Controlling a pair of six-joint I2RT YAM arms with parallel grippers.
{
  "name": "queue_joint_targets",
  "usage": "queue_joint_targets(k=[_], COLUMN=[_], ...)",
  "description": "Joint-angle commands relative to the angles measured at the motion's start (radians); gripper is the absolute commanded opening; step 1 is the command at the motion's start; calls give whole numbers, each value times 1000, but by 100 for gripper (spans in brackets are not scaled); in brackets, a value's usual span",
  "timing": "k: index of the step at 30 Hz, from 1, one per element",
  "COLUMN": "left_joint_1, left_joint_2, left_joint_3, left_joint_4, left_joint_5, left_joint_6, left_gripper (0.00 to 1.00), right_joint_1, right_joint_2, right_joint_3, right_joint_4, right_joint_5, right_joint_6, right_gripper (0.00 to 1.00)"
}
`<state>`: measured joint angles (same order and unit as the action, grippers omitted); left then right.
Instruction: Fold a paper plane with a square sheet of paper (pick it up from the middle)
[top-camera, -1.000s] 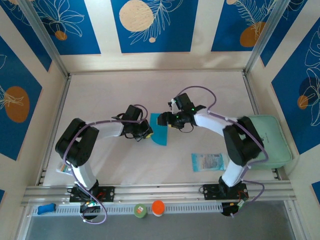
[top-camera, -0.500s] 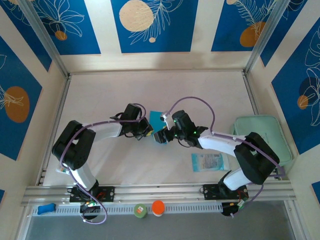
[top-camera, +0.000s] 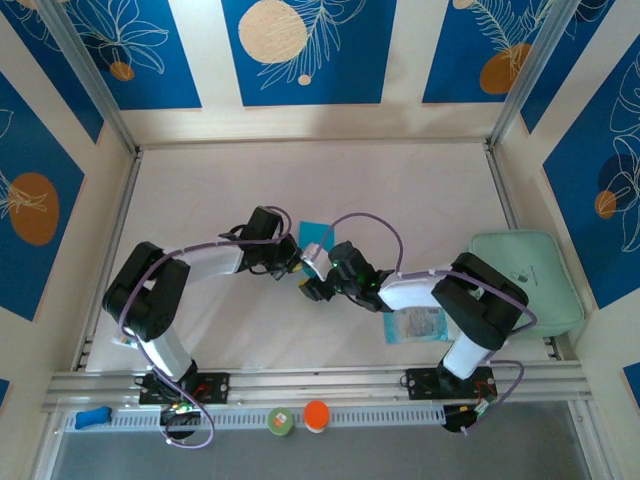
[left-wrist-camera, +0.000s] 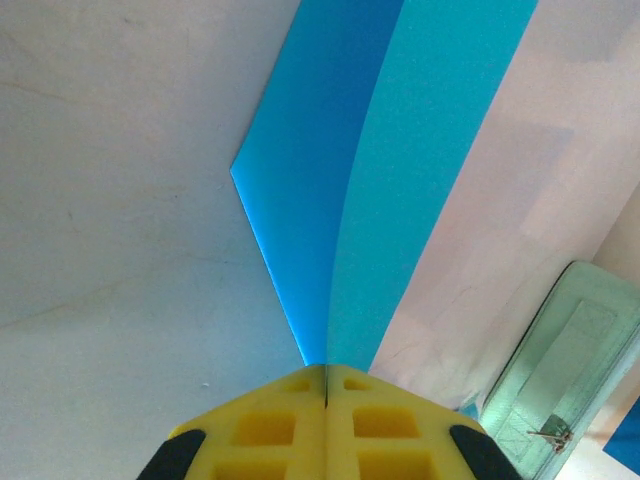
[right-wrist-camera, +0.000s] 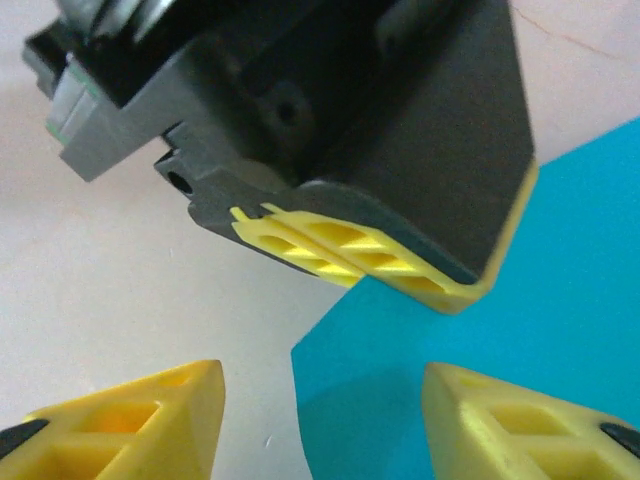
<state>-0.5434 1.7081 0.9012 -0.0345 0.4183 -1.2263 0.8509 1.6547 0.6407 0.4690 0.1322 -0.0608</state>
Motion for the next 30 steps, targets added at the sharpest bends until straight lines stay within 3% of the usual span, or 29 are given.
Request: queue_joint_targets(k=[1,14,22,30], left_joint_1=[7,16,67,97], left_joint_2=[-35,-75,-143,-198], left_joint_3=[-10,-22,-46,-18], left_joint_4=[-23,-52,-138,-170], left_joint_5=[-5,-39,-87,-89], left_joint_6=[-13,-27,21,127], left_gripper=[0,13,26,33], right_joint_1=[20,33,30,22], right_joint_2=[21,-1,-37,-77], right_joint_3=[2,-21,-31,-32], right_joint_4=[95,91,55,5], right_joint_5=[52,73,8,-160], right_joint_6=[-62,-96,-105,-93], right_gripper=[45,13,9,7])
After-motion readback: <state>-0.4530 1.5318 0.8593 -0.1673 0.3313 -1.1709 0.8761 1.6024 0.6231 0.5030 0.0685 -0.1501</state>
